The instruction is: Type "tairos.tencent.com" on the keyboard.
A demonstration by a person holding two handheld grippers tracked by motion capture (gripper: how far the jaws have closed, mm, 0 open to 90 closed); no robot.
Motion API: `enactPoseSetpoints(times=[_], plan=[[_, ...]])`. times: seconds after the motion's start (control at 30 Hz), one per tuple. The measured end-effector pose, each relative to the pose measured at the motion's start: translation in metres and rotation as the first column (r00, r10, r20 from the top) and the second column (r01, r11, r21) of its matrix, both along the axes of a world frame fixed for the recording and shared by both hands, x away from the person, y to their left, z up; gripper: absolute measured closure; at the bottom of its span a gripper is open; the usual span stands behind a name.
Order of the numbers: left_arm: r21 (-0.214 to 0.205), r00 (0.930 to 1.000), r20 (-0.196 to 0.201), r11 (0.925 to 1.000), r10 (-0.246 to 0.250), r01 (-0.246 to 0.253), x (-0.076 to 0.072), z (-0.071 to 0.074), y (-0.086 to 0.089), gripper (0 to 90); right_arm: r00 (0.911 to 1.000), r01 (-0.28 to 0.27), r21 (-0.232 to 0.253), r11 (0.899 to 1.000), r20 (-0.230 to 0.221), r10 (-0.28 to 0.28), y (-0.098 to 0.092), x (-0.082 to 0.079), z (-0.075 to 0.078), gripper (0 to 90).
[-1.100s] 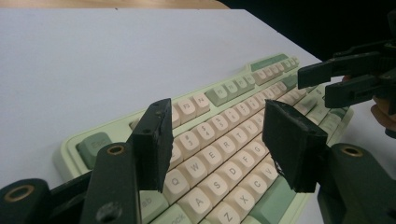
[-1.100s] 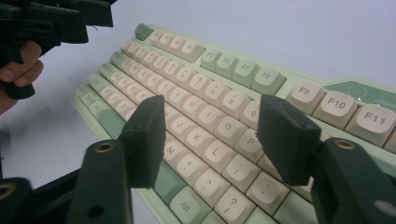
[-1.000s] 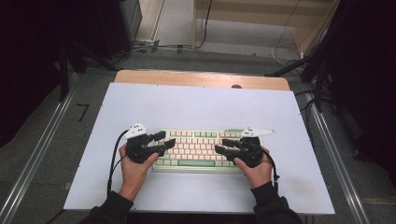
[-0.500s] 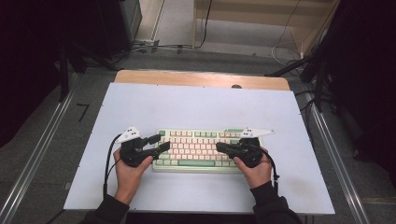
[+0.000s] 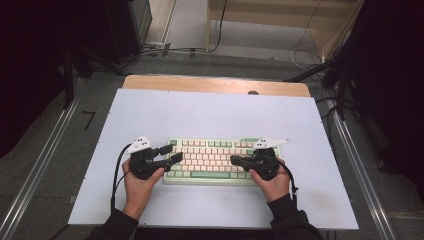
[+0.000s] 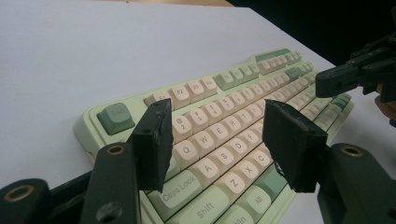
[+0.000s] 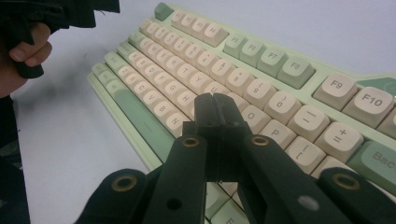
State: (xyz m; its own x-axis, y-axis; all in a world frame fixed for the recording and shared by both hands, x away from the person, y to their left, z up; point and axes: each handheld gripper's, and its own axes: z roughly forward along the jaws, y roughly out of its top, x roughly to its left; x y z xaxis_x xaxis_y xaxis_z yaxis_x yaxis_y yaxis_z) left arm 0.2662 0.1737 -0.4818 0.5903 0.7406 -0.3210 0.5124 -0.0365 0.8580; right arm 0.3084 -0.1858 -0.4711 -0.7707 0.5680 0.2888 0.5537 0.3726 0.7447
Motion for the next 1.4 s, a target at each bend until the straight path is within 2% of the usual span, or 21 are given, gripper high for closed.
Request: enactPoseSetpoints(times=[0.27,0.7,1.13,1.17,1.27,1.3,1.37,1.4], plan=[[0.008,1.0,-0.005,1.0,0.001,-0.001,0.0,-0.001,-0.002,44.2,0.9999,-0.007,-0.027,1.0,-0.015,0.007,-0.002,-0.001,-0.002,87.3],[0.014,0.9999,-0.005,0.9999,-0.01,0.01,-0.001,-0.001,-0.004,44.4,0.9992,-0.018,-0.11,0.994,-0.037,0.014,0.0,-0.001,-0.011,87.3],[0.019,0.9999,-0.006,0.9997,-0.015,0.015,-0.001,-0.002,-0.005,44.6,0.9989,-0.02,-0.126,0.992,-0.044,0.015,0.001,0.0,-0.014,87.3],[0.015,0.9999,-0.007,0.9998,-0.015,0.015,-0.001,-0.002,-0.005,44.6,0.999,-0.022,-0.147,0.989,-0.042,0.016,0.002,-0.001,-0.015,87.4],[0.018,0.9998,-0.005,0.9997,-0.017,0.017,-0.001,-0.002,-0.006,44.6,0.9996,-0.017,-0.15,0.989,-0.025,0.013,0.002,-0.002,-0.014,87.3],[0.019,0.9998,-0.005,0.9997,-0.018,0.019,-0.001,-0.002,-0.006,44.6,0.9998,-0.013,-0.129,0.992,-0.019,0.011,0.001,-0.002,-0.012,87.1],[0.019,0.9998,-0.005,0.9996,-0.019,0.019,-0.001,-0.002,-0.006,44.6,1.0,0.005,-0.089,0.996,-0.006,-0.006,-0.003,-0.002,-0.008,78.7],[0.018,0.9998,-0.005,0.9997,-0.018,0.018,-0.001,-0.002,-0.006,44.6,0.9997,0.024,-0.068,0.997,0.009,-0.024,-0.005,-0.002,-0.006,70.8]])
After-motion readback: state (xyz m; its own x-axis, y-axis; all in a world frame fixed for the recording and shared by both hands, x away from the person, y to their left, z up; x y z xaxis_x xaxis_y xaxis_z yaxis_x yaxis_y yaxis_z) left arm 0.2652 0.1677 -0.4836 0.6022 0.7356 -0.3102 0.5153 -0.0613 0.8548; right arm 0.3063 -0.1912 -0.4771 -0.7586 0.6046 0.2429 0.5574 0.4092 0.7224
